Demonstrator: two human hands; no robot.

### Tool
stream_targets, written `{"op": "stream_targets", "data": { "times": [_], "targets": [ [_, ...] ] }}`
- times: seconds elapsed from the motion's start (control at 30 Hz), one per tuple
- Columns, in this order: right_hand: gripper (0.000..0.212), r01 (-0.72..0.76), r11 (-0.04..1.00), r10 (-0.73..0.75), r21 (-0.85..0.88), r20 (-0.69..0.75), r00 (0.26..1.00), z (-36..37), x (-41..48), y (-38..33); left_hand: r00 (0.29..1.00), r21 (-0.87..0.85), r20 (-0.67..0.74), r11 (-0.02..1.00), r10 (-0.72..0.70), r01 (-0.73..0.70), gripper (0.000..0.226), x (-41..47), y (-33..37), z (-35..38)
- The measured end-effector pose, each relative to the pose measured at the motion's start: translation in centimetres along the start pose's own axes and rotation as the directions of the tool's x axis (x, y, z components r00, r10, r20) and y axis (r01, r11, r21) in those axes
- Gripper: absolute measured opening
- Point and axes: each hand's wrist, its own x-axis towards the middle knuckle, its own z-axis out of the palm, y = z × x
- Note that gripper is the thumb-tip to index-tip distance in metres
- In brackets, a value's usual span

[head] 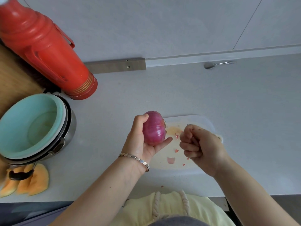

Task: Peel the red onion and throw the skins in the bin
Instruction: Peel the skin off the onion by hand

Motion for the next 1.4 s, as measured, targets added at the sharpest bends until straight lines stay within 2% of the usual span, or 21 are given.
{"op": "stream_targets", "data": {
  "times": [0.1,0.27,0.4,0.5,0.6,0.7,0.8,0.97,1.17,1.33,1.4],
  "targets": [
    [0.041,-0.056,0.996,0.057,0.076,-0.005,0.998,-0.5,0.3,0.4,1.000,0.001,-0.009,1.000,-0.023,0.023,0.021,0.0,0.1,0.1],
    [0.020,-0.041,0.993,0.041,0.108,-0.002,0.999,-0.5,0.5,0.2,0.999,-0.014,-0.021,0.999,-0.048,0.048,0.022,0.0,0.3,0.4],
    [0.040,-0.012,0.996,0.016,0.089,-0.040,0.999,-0.6,0.9,0.1,0.997,-0.022,-0.031,0.997,-0.069,0.068,0.021,0.0,0.3,0.4],
    [0.035,0.042,0.999,-0.041,0.006,-0.095,0.995,-0.5,0.8,0.1,0.996,-0.017,-0.029,0.996,-0.087,0.086,0.021,0.1,0.2,0.3],
    [0.039,0.068,0.995,-0.074,-0.069,-0.085,0.994,-0.6,0.9,0.1,0.995,-0.009,-0.030,0.995,-0.096,0.096,0.022,0.2,0.1,0.2],
    [0.050,0.051,0.995,-0.057,-0.091,-0.059,0.997,-0.7,0.9,0.2,0.995,-0.005,-0.028,0.995,-0.098,0.098,0.024,0.3,0.1,0.2],
    [0.041,0.030,0.996,-0.034,-0.083,-0.044,0.998,-0.9,0.8,0.3,0.996,0.006,-0.024,0.996,-0.090,0.090,0.023,0.3,0.2,0.2],
    [0.052,0.088,0.995,-0.091,-0.048,-0.061,0.994,-1.3,1.0,0.3,0.994,0.002,-0.027,0.995,-0.102,0.102,0.022,0.3,0.3,0.2],
    [0.037,0.142,0.964,-0.163,-0.223,-0.082,0.983,-1.7,1.2,-0.2,0.989,0.004,-0.019,0.989,-0.146,0.146,0.024,0.3,0.0,0.3],
    [0.026,0.177,0.913,-0.200,-0.367,-0.026,0.979,-0.9,0.7,-0.2,0.986,0.010,-0.013,0.986,-0.167,0.167,0.022,0.3,-0.1,0.4],
    [0.029,0.169,0.898,-0.199,-0.406,-0.033,0.979,-0.3,0.5,-0.2,0.984,0.007,-0.010,0.984,-0.176,0.177,0.023,0.3,-0.2,0.3]
  ]
}}
